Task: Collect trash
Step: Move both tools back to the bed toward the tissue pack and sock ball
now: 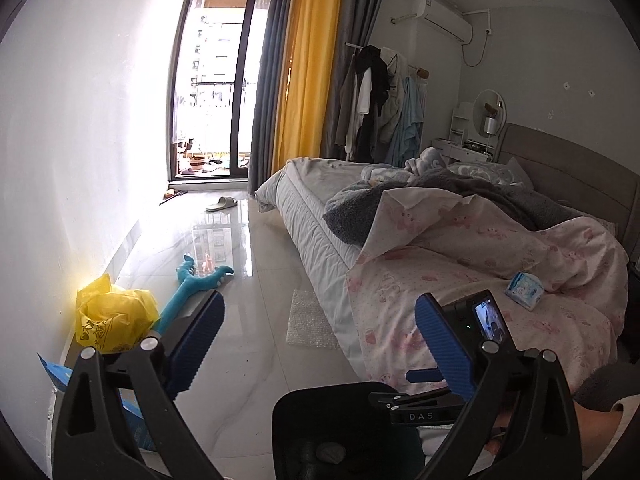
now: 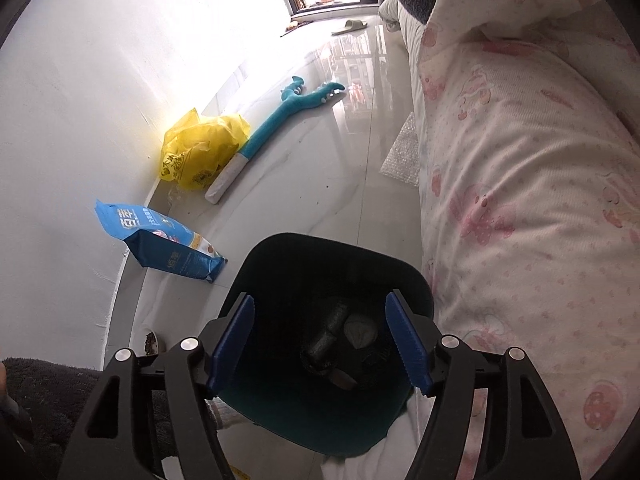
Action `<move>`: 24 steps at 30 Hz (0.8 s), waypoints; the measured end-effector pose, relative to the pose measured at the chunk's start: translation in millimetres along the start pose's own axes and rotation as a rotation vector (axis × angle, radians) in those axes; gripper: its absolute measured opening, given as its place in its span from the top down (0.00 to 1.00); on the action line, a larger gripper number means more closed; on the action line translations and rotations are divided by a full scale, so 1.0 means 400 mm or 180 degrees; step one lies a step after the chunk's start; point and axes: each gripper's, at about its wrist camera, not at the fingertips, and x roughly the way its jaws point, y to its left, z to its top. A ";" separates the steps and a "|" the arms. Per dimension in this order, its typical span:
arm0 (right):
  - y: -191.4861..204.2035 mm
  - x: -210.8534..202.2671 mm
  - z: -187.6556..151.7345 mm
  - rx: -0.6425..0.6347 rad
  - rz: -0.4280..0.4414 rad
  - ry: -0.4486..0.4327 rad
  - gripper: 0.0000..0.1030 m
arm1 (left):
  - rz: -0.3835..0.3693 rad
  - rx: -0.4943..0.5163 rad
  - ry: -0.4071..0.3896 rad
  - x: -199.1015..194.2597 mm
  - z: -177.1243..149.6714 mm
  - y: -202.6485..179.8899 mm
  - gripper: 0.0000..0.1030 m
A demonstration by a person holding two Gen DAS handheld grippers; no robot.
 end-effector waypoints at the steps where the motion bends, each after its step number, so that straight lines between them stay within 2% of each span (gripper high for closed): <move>1: -0.004 -0.014 0.001 -0.0009 0.0011 -0.0055 0.31 | -0.0021 0.0024 0.0003 0.005 0.002 -0.012 0.05; 6: -0.038 -0.089 0.009 0.0003 0.0051 -0.0347 0.30 | -0.0216 0.0096 0.0036 0.035 0.017 -0.076 0.05; 12: -0.102 -0.162 0.010 0.0027 -0.0034 -0.0616 0.30 | -0.0430 0.0101 0.0021 0.066 0.036 -0.143 0.05; 18: -0.190 -0.225 -0.001 0.0172 -0.0094 -0.0785 0.29 | -0.0545 0.0138 0.0087 0.106 0.033 -0.195 0.05; 24: -0.276 -0.280 -0.020 0.0300 -0.0252 -0.0917 0.28 | -0.0709 -0.0039 0.0206 0.158 0.028 -0.236 0.04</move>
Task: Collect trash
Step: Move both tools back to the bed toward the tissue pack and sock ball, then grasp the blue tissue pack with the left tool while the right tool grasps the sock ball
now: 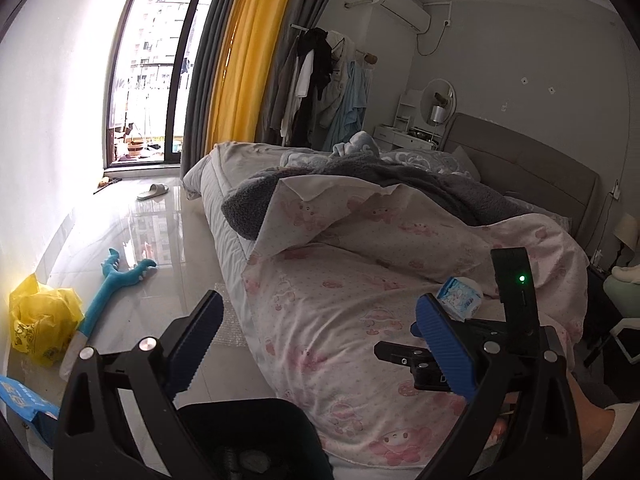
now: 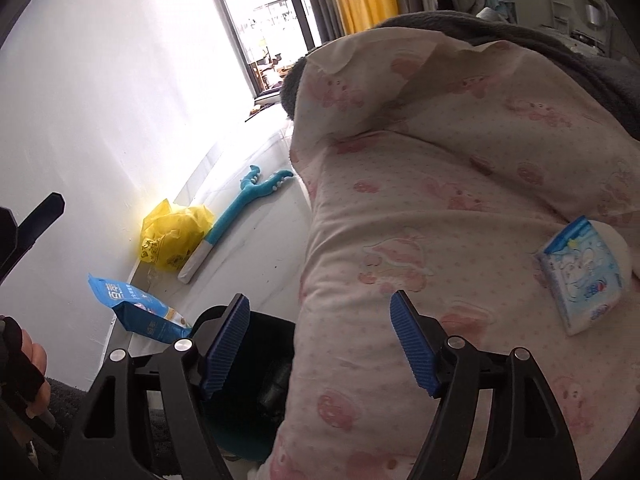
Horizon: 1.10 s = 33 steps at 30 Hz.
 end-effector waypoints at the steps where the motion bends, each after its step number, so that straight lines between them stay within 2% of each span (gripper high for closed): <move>1: -0.015 -0.008 0.001 0.0023 -0.0013 -0.0019 0.28 | -0.0017 -0.0006 0.0019 0.010 -0.002 -0.006 0.04; 7: -0.086 -0.049 -0.011 0.0004 -0.0201 -0.0113 0.27 | -0.0142 -0.0035 0.0103 0.064 -0.007 -0.047 0.04; 17: -0.218 -0.118 -0.032 0.0034 -0.0362 -0.0210 0.27 | -0.0337 0.0152 0.0188 0.121 -0.011 -0.139 0.04; 23: -0.283 -0.157 -0.019 0.0002 -0.0342 -0.0247 0.26 | -0.0432 0.0429 0.0328 0.164 -0.044 -0.202 0.04; 27: -0.333 -0.190 0.008 0.0167 -0.0263 -0.0339 0.26 | -0.0481 0.0558 0.0355 0.191 -0.058 -0.237 0.04; 33: -0.394 -0.199 0.015 0.0195 -0.0280 -0.0328 0.25 | -0.0595 0.1002 0.0408 0.238 -0.076 -0.308 0.04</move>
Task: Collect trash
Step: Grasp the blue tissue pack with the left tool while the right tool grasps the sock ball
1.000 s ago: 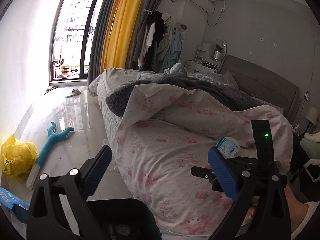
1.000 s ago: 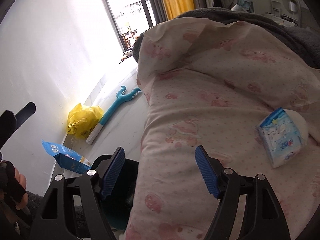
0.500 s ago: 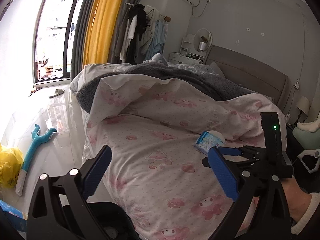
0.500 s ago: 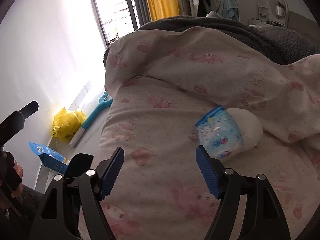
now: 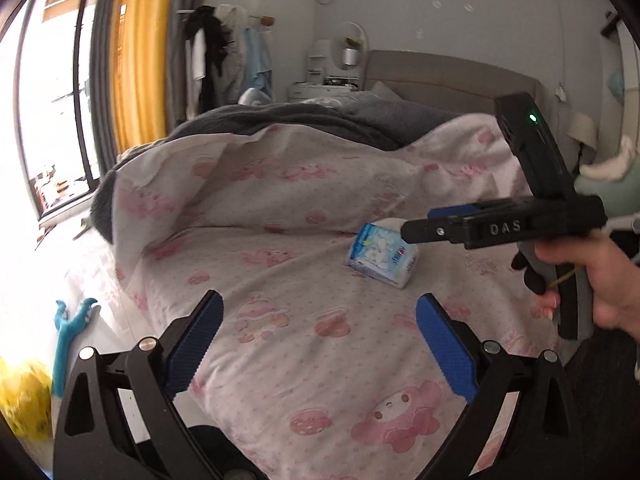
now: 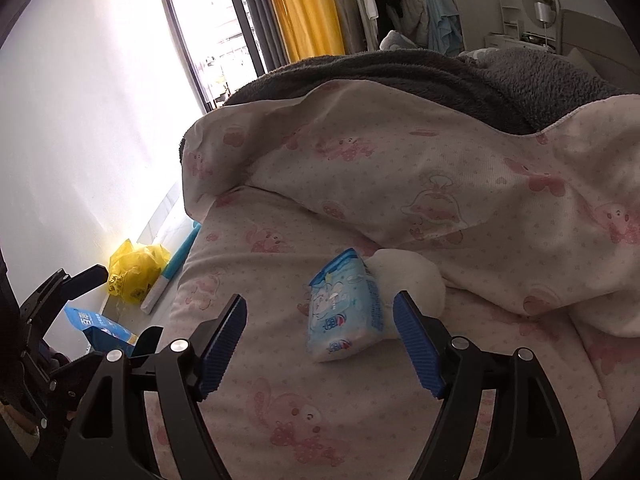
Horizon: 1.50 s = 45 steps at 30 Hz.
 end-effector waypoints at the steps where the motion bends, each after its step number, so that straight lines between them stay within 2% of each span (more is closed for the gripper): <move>1: -0.009 0.005 -0.002 -0.0021 -0.0011 0.0021 0.25 | -0.0042 0.0035 0.0031 0.012 0.000 -0.006 0.04; 5: -0.052 0.016 -0.004 -0.0072 -0.0064 0.0074 0.26 | -0.0221 -0.0055 0.0135 0.058 0.006 -0.016 0.04; 9: -0.098 0.017 0.015 -0.0047 -0.0050 0.0075 0.26 | -0.0300 0.0001 0.0155 0.092 0.019 -0.038 0.04; 17: -0.144 0.049 0.051 -0.0025 0.0167 0.0198 0.26 | -0.0425 0.0057 0.0187 0.160 0.047 -0.057 0.04; 27: -0.217 0.081 0.041 0.0298 0.0344 0.0367 0.40 | -0.0655 0.0183 0.0280 0.255 0.076 -0.088 0.04; 34: -0.242 0.111 0.042 0.0443 0.0461 0.0452 0.43 | -0.0852 0.0111 0.0453 0.332 0.088 -0.086 0.04; 41: -0.252 0.138 0.052 0.0563 0.0596 0.0506 0.44 | -0.0977 0.0218 0.0569 0.381 0.100 -0.101 0.04; 45: -0.249 0.152 0.046 0.0605 0.0686 0.0568 0.49 | -0.1057 0.0224 0.0640 0.405 0.101 -0.101 0.05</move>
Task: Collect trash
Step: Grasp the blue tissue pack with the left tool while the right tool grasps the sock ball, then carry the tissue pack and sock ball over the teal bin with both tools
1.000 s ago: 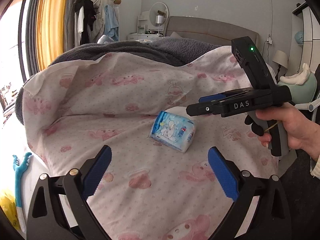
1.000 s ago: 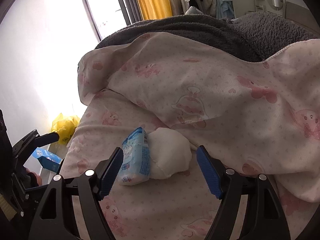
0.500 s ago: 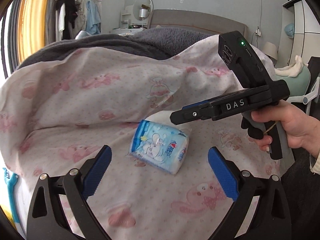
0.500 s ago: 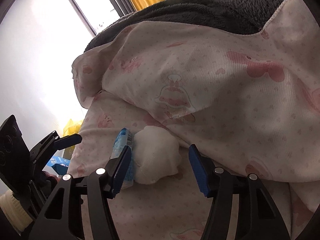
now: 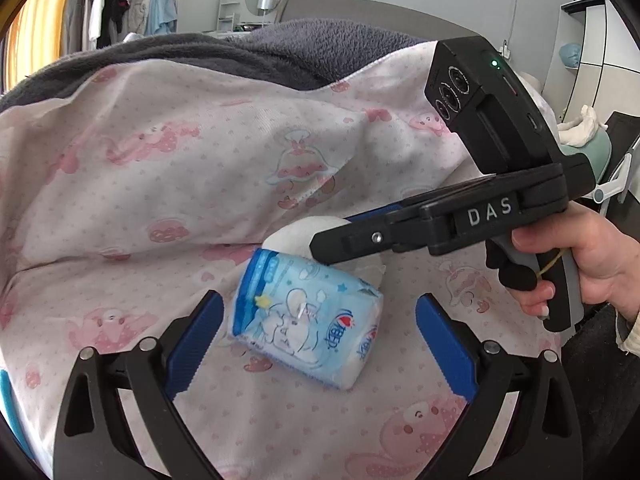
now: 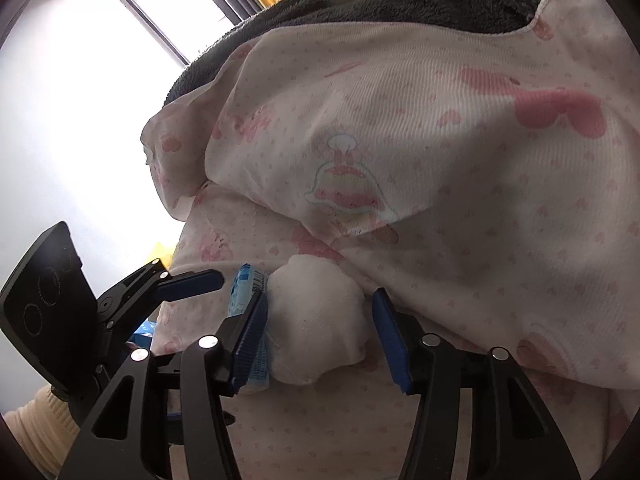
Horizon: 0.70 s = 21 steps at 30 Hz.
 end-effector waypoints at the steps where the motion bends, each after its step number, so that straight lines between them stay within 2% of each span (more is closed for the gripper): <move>1: -0.001 0.000 -0.001 0.0009 0.0014 0.0004 0.50 | -0.0014 0.0003 0.0018 0.005 0.001 0.001 0.05; 7: -0.008 -0.004 -0.005 0.0113 0.0127 0.0016 0.63 | 0.0018 0.0058 0.0135 0.037 0.005 -0.007 0.06; 9: -0.006 -0.001 -0.008 0.0093 0.0095 0.0044 0.67 | 0.0039 0.0053 0.0135 0.039 0.006 -0.007 0.13; 10: -0.004 0.000 -0.009 0.0082 0.0088 0.0054 0.68 | 0.0065 0.0043 0.0144 0.042 0.008 -0.005 0.20; 11: -0.004 0.000 -0.011 0.0073 0.0083 0.0055 0.69 | 0.0096 0.0030 0.0147 0.042 0.008 -0.003 0.22; 17: 0.014 -0.009 -0.003 -0.0016 0.0012 -0.0059 0.73 | 0.0119 0.0061 0.0103 0.031 0.005 -0.004 0.27; 21: 0.042 -0.016 0.004 -0.0106 -0.0070 -0.0155 0.73 | 0.0220 0.0018 0.0013 0.003 -0.004 -0.004 0.28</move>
